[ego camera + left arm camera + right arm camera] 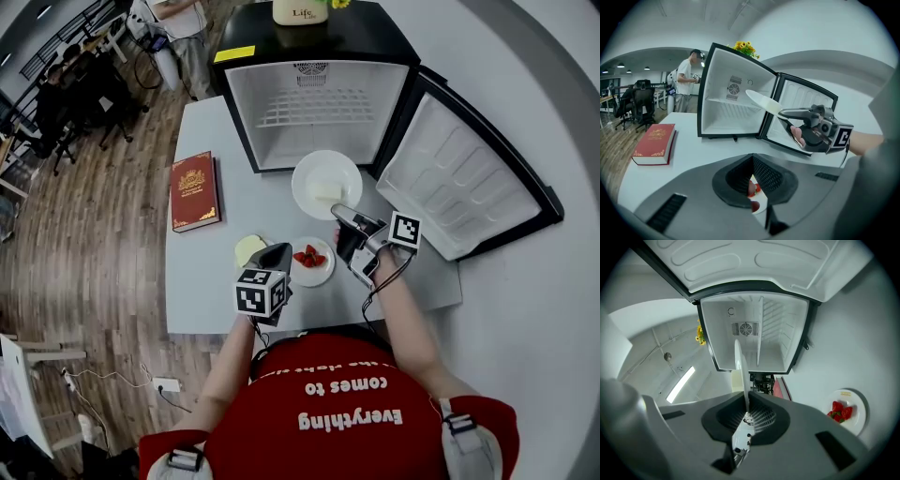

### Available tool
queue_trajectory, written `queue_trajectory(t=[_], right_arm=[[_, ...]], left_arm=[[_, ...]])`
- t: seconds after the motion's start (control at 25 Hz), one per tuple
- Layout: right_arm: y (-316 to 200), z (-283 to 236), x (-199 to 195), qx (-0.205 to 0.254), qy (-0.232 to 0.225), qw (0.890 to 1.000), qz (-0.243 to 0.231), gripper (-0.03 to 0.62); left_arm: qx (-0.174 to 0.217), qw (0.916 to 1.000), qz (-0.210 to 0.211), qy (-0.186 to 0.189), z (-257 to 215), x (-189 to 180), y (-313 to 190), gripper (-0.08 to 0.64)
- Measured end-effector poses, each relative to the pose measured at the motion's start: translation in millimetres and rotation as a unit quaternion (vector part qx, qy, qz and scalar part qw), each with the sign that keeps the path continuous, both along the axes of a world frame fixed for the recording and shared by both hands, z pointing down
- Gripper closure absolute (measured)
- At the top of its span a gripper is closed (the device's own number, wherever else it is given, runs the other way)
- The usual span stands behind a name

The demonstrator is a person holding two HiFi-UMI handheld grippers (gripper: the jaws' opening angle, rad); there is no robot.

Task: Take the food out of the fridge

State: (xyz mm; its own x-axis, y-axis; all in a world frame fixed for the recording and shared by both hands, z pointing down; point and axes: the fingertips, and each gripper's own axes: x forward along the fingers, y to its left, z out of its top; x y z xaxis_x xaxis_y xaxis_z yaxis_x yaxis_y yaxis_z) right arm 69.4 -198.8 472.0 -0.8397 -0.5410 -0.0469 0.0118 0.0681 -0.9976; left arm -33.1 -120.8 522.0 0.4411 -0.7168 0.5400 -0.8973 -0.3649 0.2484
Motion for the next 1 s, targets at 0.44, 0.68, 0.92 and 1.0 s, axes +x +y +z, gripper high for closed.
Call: queue_trajectory(t=[0.44,0.68,0.92,1.0], right_arm=[[63.7,-9.5,0.4,-0.018,-0.054,0.998,0.003,0.568],[85.7,-17.9,-3.0,0.017,-0.011,1.000,-0.016,0.568],[96.4,-23.0,-4.7,0.035,-0.001,0.999,-0.020,0.568],[99.0,-23.8,-5.1,0.038,0.003,0.999,-0.020,0.568]], left_arm=[[-0.009,0.9999,0.006,0.005,3.8,4.3,17.0,0.558],[-0.018,0.9997,0.008,0.014,9.5,8.2,26.0,0.557],[-0.022,0.9994,0.005,0.026,8.9,7.4,31.1,0.558],[-0.021,0.9994,0.005,0.027,7.5,7.1,32.3,0.558]])
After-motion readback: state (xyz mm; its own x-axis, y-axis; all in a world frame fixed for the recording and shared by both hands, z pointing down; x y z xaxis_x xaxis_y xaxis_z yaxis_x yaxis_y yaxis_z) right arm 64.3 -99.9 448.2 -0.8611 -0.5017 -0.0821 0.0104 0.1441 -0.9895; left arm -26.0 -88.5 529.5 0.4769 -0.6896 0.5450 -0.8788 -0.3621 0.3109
